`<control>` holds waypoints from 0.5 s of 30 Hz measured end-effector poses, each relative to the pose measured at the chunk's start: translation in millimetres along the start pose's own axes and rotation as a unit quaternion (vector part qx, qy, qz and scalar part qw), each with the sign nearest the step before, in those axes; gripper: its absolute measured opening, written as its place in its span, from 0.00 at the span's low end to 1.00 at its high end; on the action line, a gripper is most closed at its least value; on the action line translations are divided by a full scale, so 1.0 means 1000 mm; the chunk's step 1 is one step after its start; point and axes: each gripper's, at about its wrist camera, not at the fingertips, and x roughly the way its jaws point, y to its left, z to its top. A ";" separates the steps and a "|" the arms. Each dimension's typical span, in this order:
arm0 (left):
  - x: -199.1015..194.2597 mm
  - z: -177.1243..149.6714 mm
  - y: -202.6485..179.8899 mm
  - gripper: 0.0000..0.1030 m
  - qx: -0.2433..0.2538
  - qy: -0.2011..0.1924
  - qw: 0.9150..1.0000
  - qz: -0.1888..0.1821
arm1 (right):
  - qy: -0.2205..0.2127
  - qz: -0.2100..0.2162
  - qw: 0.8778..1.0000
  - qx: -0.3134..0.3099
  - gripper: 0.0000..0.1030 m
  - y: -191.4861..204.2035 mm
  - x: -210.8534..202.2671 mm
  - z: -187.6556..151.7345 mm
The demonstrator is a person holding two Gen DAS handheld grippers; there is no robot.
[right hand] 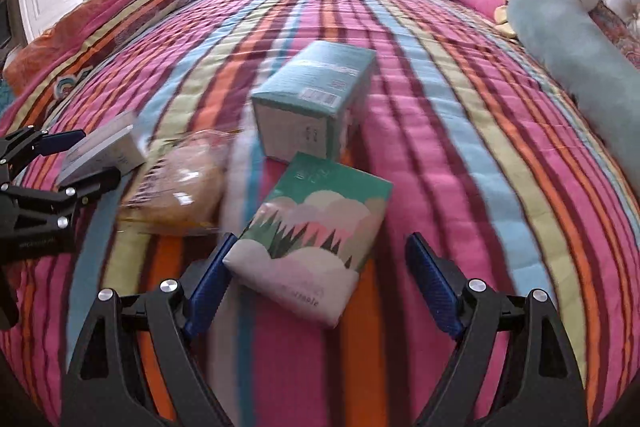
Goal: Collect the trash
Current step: 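Grasp the white Your Skin Dress box with left gripper while right grasps green tissue pack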
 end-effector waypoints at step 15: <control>0.026 0.008 -0.001 0.78 -0.044 0.013 0.999 -0.020 | 0.005 0.015 1.000 -0.026 0.78 0.003 0.005 0.003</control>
